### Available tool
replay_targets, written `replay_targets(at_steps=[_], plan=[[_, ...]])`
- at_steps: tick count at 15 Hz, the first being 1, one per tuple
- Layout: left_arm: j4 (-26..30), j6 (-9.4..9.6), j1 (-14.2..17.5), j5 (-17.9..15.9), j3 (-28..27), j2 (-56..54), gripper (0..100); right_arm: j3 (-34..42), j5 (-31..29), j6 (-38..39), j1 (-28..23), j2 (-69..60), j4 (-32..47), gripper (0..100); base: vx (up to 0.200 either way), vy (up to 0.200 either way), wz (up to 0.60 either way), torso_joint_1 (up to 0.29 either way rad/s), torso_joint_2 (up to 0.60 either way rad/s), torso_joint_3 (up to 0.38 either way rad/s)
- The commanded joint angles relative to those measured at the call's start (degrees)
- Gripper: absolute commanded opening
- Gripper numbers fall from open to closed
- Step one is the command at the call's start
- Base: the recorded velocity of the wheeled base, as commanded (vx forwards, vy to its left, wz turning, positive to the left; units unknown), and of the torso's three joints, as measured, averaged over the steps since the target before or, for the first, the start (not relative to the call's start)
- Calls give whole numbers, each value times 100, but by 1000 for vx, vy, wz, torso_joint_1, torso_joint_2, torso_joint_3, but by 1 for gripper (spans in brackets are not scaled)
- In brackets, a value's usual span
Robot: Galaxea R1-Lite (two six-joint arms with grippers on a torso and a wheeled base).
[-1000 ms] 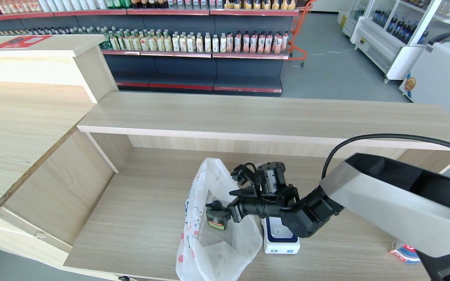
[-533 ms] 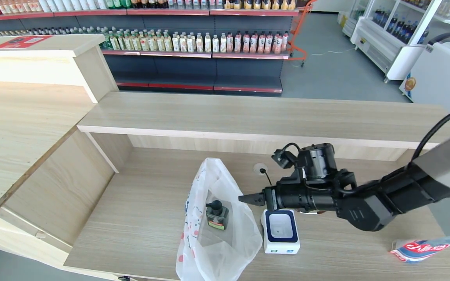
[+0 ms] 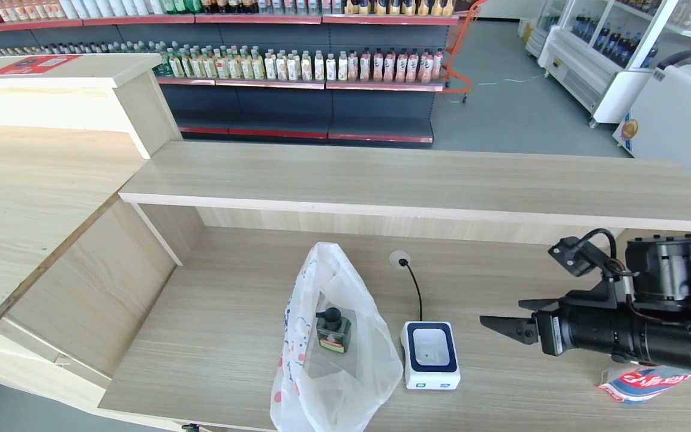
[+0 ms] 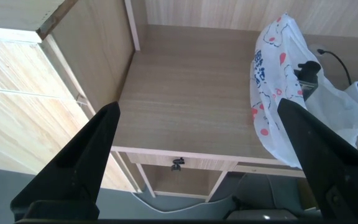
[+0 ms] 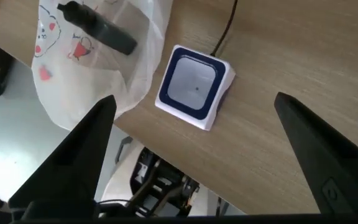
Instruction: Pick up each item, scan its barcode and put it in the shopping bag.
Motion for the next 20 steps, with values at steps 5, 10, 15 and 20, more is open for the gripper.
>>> replay_targets(at_steps=[5,10,15,20], plan=[[-1,-26,0,1,1,-2,100,251,4,286,-374,-343,-7,100,0,0,0,0,0,0],[7,1,0,1,1,-2,100,269,4,295,-374,-414,10,100,0,-200,0,0,2,3],[-1,-17,0,1,1,-2,100,278,4,620,-348,-493,336,100,0,-80,0,-1,2,-1],[-1,-43,0,10,1,-2,100,331,4,620,-339,-502,336,100,-80,0,0,1,1,-1]])
